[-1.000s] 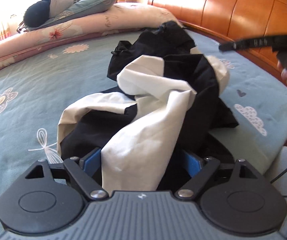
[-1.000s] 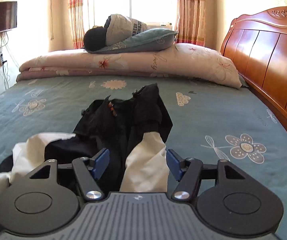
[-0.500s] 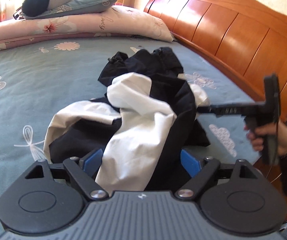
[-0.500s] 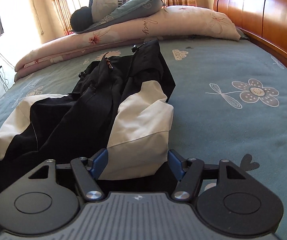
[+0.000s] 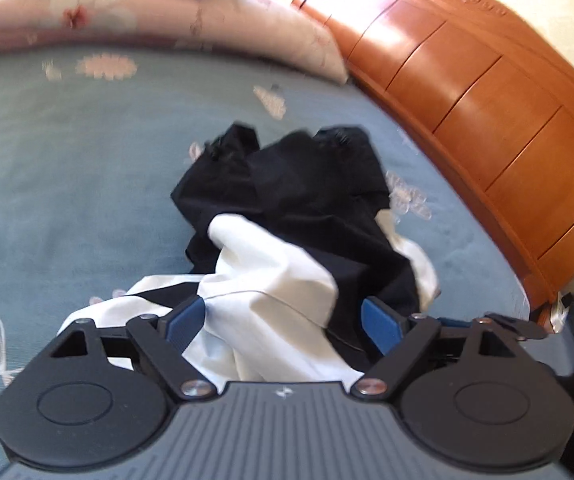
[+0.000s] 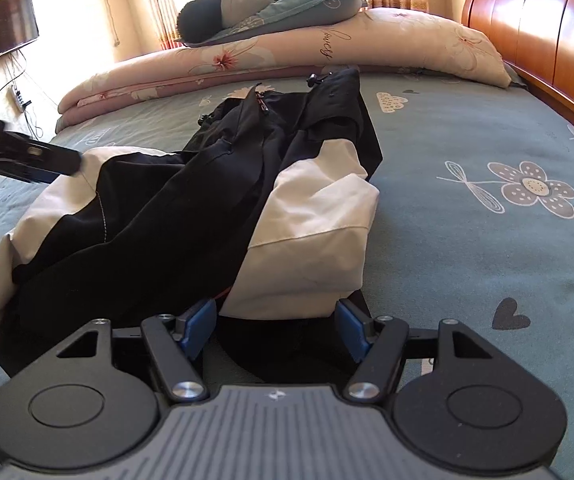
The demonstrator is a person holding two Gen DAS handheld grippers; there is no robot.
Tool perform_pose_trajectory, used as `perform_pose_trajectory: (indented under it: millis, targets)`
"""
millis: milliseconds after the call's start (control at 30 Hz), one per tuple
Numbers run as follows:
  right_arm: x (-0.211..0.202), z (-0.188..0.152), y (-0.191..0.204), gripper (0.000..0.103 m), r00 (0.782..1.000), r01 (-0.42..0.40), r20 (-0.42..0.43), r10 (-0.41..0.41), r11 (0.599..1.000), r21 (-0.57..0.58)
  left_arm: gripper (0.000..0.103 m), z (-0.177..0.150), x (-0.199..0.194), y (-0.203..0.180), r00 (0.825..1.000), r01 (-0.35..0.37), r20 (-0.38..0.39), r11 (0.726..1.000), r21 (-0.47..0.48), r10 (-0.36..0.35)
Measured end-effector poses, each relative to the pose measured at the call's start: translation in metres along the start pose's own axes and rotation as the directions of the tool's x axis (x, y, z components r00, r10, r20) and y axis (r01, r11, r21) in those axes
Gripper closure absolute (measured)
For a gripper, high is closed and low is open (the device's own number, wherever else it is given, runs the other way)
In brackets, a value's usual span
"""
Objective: Fold clothes
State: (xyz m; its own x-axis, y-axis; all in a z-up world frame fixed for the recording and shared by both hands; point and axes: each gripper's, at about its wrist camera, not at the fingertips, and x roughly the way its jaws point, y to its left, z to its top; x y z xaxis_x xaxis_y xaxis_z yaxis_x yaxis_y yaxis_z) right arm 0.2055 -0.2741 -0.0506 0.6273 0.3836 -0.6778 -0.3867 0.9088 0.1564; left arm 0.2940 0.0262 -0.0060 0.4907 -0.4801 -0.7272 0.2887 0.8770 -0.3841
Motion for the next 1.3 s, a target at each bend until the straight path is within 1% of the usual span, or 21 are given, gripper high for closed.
perform_pose_trajectory:
  millis: [67,100,133,167,200,233,267,333,433,500,567,633,700,767,867,1000,1100,1300]
  targets:
    - [-0.001,0.001,0.002,0.033,1.000,-0.001,-0.003,0.001,1.000,-0.013,0.018,0.003,0.013,0.004,0.999,0.002,-0.043,1.000,-0.012,-0.002]
    - [-0.001,0.001,0.002,0.033,1.000,-0.001,-0.005,0.001,1.000,-0.020,0.021,0.002,0.017,0.004,0.998,0.011,-0.057,1.000,-0.017,-0.012]
    - [-0.002,0.002,0.003,0.033,1.000,-0.002,-0.006,0.001,1.000,-0.026,0.029,0.001,0.020,0.005,0.997,0.023,-0.069,0.999,-0.024,-0.025]
    - [-0.002,0.002,0.004,0.033,1.000,-0.002,-0.008,0.002,0.999,-0.033,0.038,0.000,0.021,0.004,0.997,0.024,-0.072,0.999,-0.024,-0.026]
    - [-0.003,0.002,0.005,0.033,1.000,-0.003,-0.009,0.002,0.999,-0.039,0.063,-0.002,0.021,0.003,0.997,0.021,-0.073,1.000,-0.023,-0.023]
    - [-0.003,0.003,0.006,0.033,1.000,-0.003,-0.011,0.003,0.999,-0.046,0.077,-0.003,0.020,0.003,0.997,0.022,-0.069,0.999,-0.022,-0.024]
    - [-0.004,0.003,0.006,0.033,1.000,-0.003,-0.012,0.003,0.999,-0.052,0.080,-0.005,0.018,0.002,0.998,0.018,-0.061,1.000,-0.016,-0.019]
    - [-0.005,0.004,0.008,0.033,1.000,-0.004,-0.015,0.003,0.998,-0.065,0.087,-0.008,0.014,-0.003,0.999,-0.019,-0.044,1.000,0.019,0.020]
    - [-0.006,0.004,0.012,0.033,1.000,0.005,-0.017,-0.006,0.997,-0.080,0.092,-0.009,0.003,-0.007,0.997,-0.074,-0.008,0.996,0.044,0.075]
    - [-0.007,0.004,0.015,0.033,1.000,0.016,-0.017,-0.017,0.996,-0.087,0.093,-0.005,-0.007,-0.005,0.993,-0.112,0.025,0.993,0.044,0.111]
    - [-0.009,0.003,0.017,0.033,1.000,0.020,-0.016,-0.021,0.996,-0.091,0.093,-0.002,-0.014,-0.003,0.992,-0.122,0.038,0.992,0.034,0.120]
    - [-0.013,0.003,0.018,0.033,1.000,0.014,-0.015,-0.015,0.996,-0.091,0.092,-0.002,-0.017,-0.004,0.993,-0.119,0.027,0.992,0.046,0.118]
    - [-0.015,0.002,0.019,0.033,1.000,0.007,-0.023,-0.009,0.996,-0.093,0.087,-0.007,-0.018,-0.008,0.991,-0.130,0.007,0.989,0.072,0.130]
    - [-0.016,0.002,0.021,0.033,1.000,-0.007,-0.029,0.004,0.996,-0.090,0.087,-0.012,-0.021,-0.012,0.990,-0.136,-0.009,0.986,0.097,0.137]
    - [-0.021,0.004,0.026,0.033,0.999,-0.035,-0.024,0.033,0.996,-0.086,0.086,-0.018,-0.039,-0.020,0.988,-0.151,0.007,0.980,0.131,0.152]
    - [-0.028,0.006,0.033,0.033,0.997,-0.073,-0.018,0.072,0.994,-0.080,0.079,-0.025,-0.063,-0.026,0.986,-0.167,0.030,0.972,0.163,0.164]
    - [-0.032,0.009,0.040,0.033,0.995,-0.100,-0.009,0.099,0.992,-0.082,0.078,-0.032,-0.075,-0.029,0.986,-0.168,0.024,0.969,0.183,0.166]
    - [-0.038,0.017,0.066,0.036,0.993,-0.116,-0.009,0.116,0.982,-0.148,0.078,-0.046,-0.082,-0.036,0.982,-0.181,-0.013,0.958,0.224,0.189]
